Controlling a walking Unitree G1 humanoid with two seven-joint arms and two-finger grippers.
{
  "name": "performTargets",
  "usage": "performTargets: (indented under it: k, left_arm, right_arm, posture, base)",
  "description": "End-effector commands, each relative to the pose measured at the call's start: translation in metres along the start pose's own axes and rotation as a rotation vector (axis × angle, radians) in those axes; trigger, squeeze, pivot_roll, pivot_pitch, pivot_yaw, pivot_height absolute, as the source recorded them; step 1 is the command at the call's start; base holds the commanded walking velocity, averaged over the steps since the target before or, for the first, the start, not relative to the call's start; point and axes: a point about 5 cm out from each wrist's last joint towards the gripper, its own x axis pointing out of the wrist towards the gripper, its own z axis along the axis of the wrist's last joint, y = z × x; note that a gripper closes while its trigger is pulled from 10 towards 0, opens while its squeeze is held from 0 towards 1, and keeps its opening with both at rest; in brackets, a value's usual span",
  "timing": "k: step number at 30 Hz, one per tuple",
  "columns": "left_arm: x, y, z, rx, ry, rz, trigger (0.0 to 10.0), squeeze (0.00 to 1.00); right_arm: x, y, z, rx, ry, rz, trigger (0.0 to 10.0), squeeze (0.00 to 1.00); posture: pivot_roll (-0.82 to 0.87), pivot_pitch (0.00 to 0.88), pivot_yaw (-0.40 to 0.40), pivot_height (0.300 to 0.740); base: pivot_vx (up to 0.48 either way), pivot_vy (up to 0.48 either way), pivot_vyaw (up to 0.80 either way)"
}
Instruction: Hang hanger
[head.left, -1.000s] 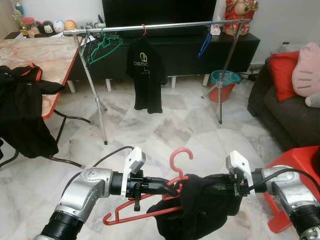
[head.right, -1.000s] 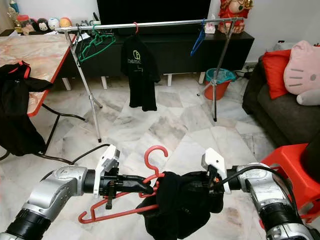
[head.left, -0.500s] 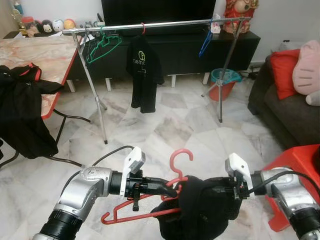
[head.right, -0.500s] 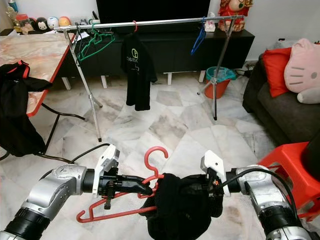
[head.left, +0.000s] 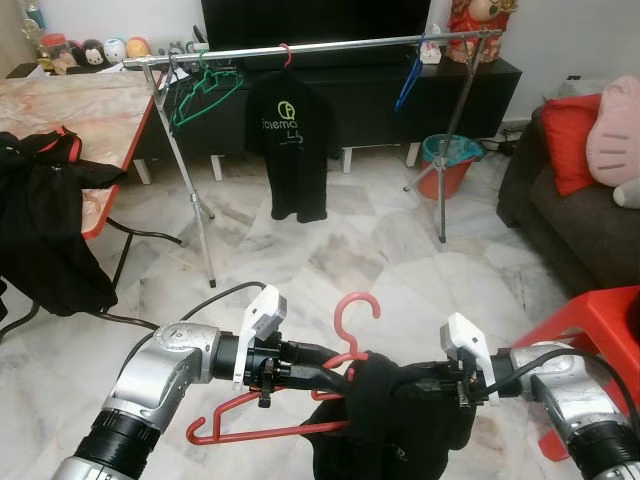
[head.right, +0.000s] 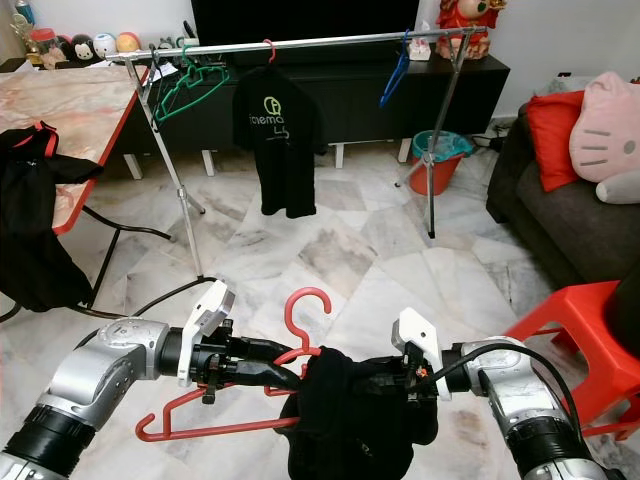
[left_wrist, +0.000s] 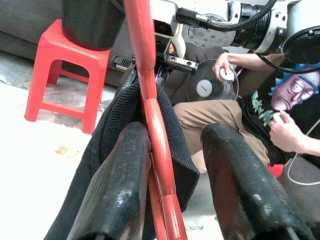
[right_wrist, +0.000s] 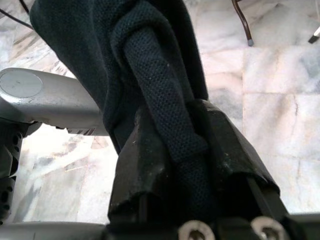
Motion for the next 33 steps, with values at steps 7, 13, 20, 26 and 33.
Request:
performTargets:
  k: [7, 13, 20, 26, 33]
  left_arm:
    - [-0.005, -0.005, 0.002, 0.021, 0.043, -0.108, 10.0, 1.00]
    - [-0.005, -0.005, 0.004, 0.014, 0.024, -0.113, 10.0, 1.00]
    - [-0.002, 0.001, 0.010, 0.031, -0.020, -0.036, 10.0, 1.00]
    - [0.002, 0.010, 0.007, 0.064, 0.029, 0.059, 10.0, 1.00]
    - [0.004, 0.019, 0.004, 0.087, 0.049, 0.151, 10.0, 0.00]
  right_arm:
    - [-0.002, -0.005, 0.004, -0.019, -0.013, -0.055, 0.0, 0.00]
    - [-0.001, -0.005, 0.001, -0.019, -0.009, -0.081, 0.0, 0.00]
    - [0.005, -0.004, -0.003, -0.018, -0.008, -0.104, 0.0, 0.00]
    - [0.007, -0.005, -0.003, -0.019, -0.017, -0.121, 0.0, 0.00]
    - [0.009, -0.006, -0.005, -0.020, -0.015, -0.157, 0.0, 0.00]
  posture:
    - [-0.09, 0.000, 0.000, 0.732]
    - [-0.09, 0.000, 0.003, 0.732]
    - [-0.08, 0.000, 0.008, 0.732]
    - [-0.08, 0.000, 0.013, 0.732]
    - [-0.08, 0.000, 0.011, 0.732]
  base:
    - [0.000, 0.000, 0.00]
    - [0.000, 0.000, 0.00]
    - [0.000, 0.000, 0.00]
    - [0.000, 0.000, 0.00]
    - [0.000, 0.000, 0.00]
